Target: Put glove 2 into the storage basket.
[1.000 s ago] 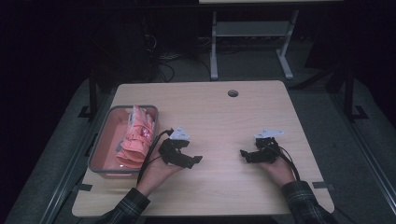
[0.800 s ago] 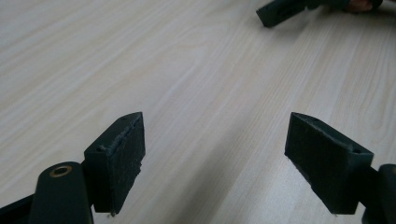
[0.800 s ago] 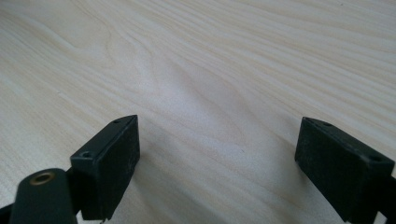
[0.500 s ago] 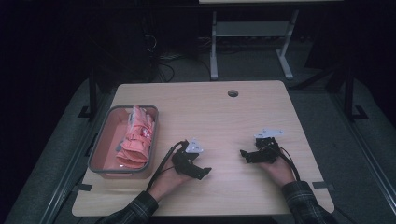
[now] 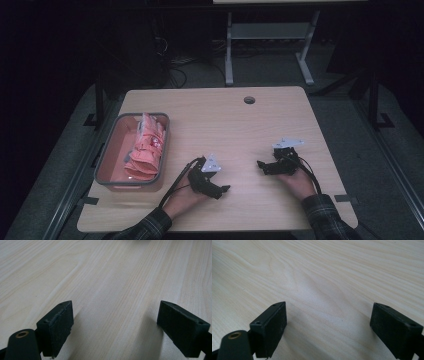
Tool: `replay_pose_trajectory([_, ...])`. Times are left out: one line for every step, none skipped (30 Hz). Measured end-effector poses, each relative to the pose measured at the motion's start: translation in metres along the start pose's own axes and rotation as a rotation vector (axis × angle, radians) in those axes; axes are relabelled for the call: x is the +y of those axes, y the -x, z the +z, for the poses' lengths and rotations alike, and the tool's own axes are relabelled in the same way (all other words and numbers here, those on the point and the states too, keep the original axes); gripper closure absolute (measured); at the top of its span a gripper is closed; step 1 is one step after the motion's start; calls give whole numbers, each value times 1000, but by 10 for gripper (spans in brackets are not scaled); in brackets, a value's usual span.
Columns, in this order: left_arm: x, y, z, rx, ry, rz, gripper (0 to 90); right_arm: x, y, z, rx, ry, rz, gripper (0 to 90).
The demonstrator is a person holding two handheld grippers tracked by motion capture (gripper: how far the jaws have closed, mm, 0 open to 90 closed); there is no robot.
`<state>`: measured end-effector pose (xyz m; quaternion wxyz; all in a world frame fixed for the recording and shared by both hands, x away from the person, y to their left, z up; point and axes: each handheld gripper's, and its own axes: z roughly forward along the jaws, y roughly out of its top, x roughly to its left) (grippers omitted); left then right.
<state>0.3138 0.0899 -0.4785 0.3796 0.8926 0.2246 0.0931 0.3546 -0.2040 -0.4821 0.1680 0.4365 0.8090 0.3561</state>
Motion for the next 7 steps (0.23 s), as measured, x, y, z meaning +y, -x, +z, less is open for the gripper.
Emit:
replay_pose_trajectory([0,0,0,-1,0,0,129,0,0,0,0,0,0,132])
replay_pose_trajectory([0,0,0,-1,-1,0,128,0,0,0,1,0,-1,132])
replay_pose_trajectory([0,0,0,-1,-1,0,128,0,0,0,1,0,-1,132])
replay_pose_trajectory([0,0,0,-2,-1,-1,128,0,0,0,1,1,-1,132])
replay_pose_trajectory([0,0,0,-1,-1,0,128,0,0,0,1,0,-1,132])
replay_pose_trajectory([0,0,0,-1,-1,0,128,0,0,0,1,1,-1,132])
replay_pose_trajectory([0,0,0,-1,-1,-1,128,0,0,0,1,1,-1,132])
